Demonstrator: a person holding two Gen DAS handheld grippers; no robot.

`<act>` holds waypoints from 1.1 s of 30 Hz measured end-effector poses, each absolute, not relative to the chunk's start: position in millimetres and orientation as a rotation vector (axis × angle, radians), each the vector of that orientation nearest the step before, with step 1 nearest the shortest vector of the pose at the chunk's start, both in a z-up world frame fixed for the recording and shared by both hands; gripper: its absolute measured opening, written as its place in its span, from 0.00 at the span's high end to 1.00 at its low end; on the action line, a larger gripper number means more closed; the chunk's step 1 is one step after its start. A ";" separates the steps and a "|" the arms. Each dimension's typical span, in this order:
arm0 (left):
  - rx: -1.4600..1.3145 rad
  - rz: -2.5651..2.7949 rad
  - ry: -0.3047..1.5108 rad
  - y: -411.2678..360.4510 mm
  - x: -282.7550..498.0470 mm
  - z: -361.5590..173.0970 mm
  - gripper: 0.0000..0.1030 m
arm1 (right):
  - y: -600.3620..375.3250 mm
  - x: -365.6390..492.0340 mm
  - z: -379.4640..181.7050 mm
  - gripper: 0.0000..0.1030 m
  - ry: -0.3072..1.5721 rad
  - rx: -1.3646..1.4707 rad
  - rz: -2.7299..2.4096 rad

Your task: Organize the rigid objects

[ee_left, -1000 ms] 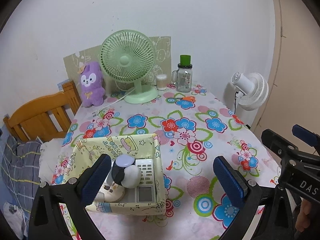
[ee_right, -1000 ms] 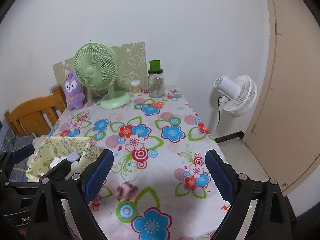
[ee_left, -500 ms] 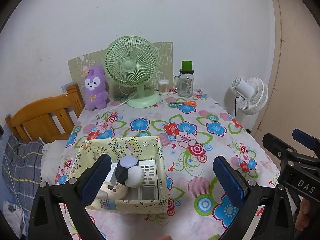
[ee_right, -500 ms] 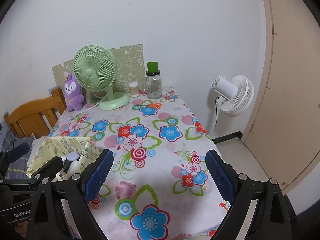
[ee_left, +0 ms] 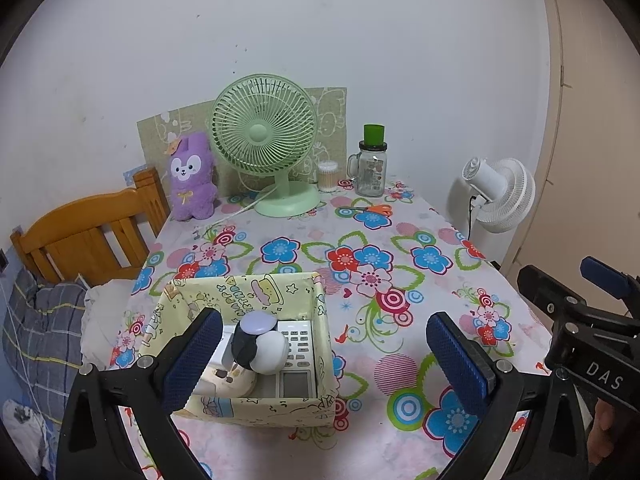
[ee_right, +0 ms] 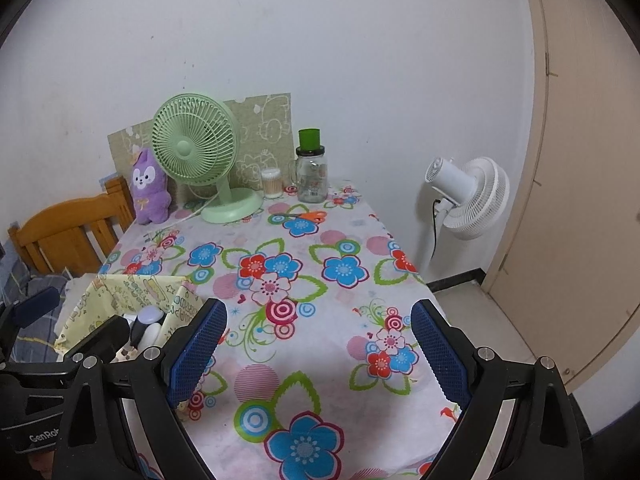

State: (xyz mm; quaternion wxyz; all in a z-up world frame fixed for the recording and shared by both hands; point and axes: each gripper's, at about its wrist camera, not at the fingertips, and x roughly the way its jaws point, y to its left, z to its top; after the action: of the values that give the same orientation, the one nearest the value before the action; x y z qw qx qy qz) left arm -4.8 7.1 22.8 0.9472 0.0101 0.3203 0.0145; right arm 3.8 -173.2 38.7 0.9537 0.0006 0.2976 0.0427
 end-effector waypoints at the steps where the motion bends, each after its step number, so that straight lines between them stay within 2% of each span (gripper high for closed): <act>1: 0.019 0.030 0.651 7.1 -5.0 22.7 0.00 | -173.2 3.8 38.7 0.08 0.605 0.000 0.087; 33: -0.033 0.004 0.668 16.2 5.4 19.3 0.00 | -170.7 13.5 39.1 0.08 0.590 0.011 0.074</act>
State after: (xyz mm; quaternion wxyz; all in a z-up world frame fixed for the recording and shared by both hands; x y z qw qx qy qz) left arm 5.4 16.2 19.3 0.9447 -0.0162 0.3276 0.0021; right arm 13.5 -170.7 39.1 0.9561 0.0055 0.2908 0.0366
